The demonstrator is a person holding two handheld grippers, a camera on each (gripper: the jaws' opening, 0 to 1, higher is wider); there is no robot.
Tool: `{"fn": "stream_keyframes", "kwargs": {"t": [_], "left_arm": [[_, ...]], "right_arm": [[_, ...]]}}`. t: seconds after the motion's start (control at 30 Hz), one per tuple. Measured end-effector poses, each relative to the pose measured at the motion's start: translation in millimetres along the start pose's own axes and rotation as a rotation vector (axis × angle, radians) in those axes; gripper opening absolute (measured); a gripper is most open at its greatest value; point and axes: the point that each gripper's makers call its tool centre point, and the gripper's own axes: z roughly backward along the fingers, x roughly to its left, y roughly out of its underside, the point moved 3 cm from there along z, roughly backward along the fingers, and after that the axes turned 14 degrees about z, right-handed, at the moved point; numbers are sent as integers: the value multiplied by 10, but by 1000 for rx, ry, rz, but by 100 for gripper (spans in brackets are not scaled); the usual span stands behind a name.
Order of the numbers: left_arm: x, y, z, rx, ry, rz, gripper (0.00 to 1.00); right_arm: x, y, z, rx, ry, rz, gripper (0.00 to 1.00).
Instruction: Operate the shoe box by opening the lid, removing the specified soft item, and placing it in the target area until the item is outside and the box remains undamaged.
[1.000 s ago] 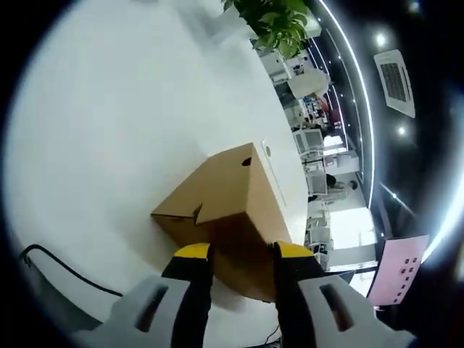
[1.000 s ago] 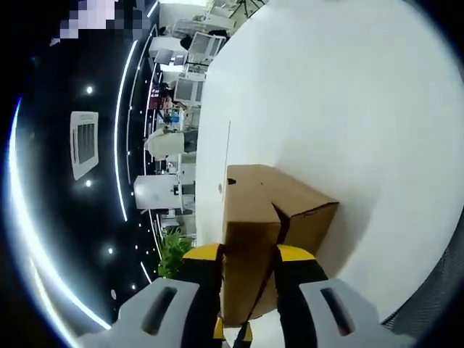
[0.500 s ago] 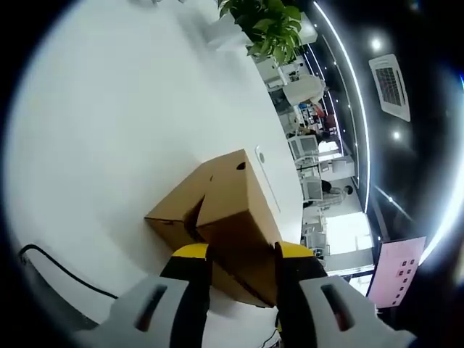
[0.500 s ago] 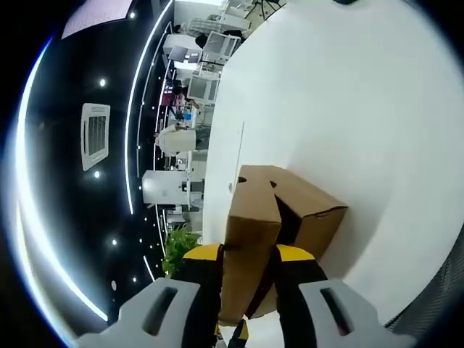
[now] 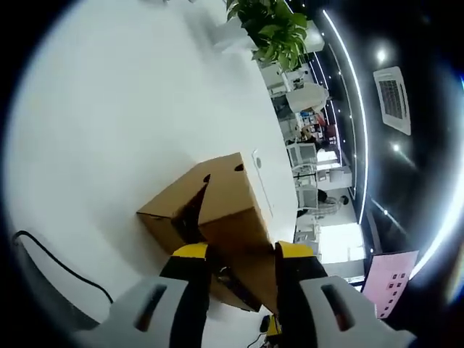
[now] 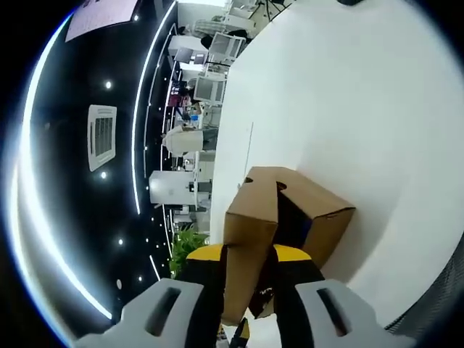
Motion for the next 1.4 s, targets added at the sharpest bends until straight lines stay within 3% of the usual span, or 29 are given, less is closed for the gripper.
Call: {"fn": "stream_keyframes", "kwargs": {"t": [0.07, 0.33, 0.43, 0.63, 0.97, 1.07, 1.2, 1.33, 1.4], "left_arm": [[-56, 36, -20, 36, 34, 15, 34], [-63, 56, -18, 39, 30, 13, 34], [-102, 64, -5, 49, 48, -25, 35], [-210, 68, 27, 65, 86, -141, 43], [-285, 42, 32, 88, 107, -214, 53], [-294, 59, 39, 92, 108, -229, 55], [-316, 56, 33, 93, 113, -232, 57], [-337, 70, 22, 102, 113, -262, 59], [-349, 81, 24, 103, 116, -268, 59]], "right_arm": [[7, -10, -6, 2, -4, 25, 19], [-2, -14, -6, 1, -10, 33, 19], [22, -15, -6, 8, -17, 68, 19], [148, -2, -18, 49, -33, 380, 20], [226, 51, -19, 91, -29, 603, 22], [235, 72, -18, 105, -25, 711, 24], [248, 137, -23, 158, -20, 943, 30], [271, 187, -35, 174, -16, 1090, 38], [264, 208, -43, 181, -15, 1122, 41]]}}
